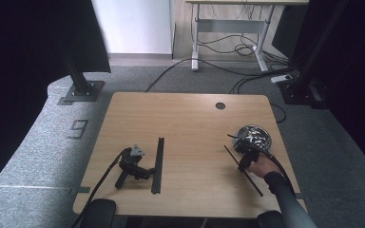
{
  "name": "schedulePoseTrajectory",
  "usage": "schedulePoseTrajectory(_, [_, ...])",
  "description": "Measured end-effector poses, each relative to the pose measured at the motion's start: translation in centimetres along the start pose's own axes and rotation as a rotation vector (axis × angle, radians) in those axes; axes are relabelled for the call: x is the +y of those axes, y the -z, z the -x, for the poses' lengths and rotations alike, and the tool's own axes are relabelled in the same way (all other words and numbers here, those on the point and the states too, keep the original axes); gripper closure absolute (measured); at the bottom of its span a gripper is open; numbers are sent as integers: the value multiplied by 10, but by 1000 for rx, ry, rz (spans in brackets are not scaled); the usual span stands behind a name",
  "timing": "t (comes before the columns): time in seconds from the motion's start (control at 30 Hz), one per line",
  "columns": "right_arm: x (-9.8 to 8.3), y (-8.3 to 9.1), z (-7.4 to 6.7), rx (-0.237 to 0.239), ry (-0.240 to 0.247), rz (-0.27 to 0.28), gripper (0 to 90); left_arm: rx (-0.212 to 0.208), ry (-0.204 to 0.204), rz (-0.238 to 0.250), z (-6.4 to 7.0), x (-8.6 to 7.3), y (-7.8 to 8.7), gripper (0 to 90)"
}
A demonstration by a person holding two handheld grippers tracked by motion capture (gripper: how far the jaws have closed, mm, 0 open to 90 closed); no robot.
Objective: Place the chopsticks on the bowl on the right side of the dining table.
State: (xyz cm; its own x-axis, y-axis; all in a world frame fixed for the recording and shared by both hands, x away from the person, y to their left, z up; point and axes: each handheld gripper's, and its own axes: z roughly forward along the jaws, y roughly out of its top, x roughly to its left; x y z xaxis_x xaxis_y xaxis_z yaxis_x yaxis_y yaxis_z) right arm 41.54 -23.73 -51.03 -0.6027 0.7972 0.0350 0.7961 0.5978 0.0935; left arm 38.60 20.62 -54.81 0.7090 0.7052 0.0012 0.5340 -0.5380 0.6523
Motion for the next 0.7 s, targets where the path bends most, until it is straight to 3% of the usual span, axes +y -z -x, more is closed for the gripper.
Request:
schedulePoseTrajectory(0.3, [4, -3, 4, 5, -13, -40, 851, 0, 0, 0, 0, 0, 0, 0])
schedulePoseTrajectory(0.7, [2, -3, 4, 6, -18, -30, 854, 0, 0, 0, 0, 0, 0, 0])
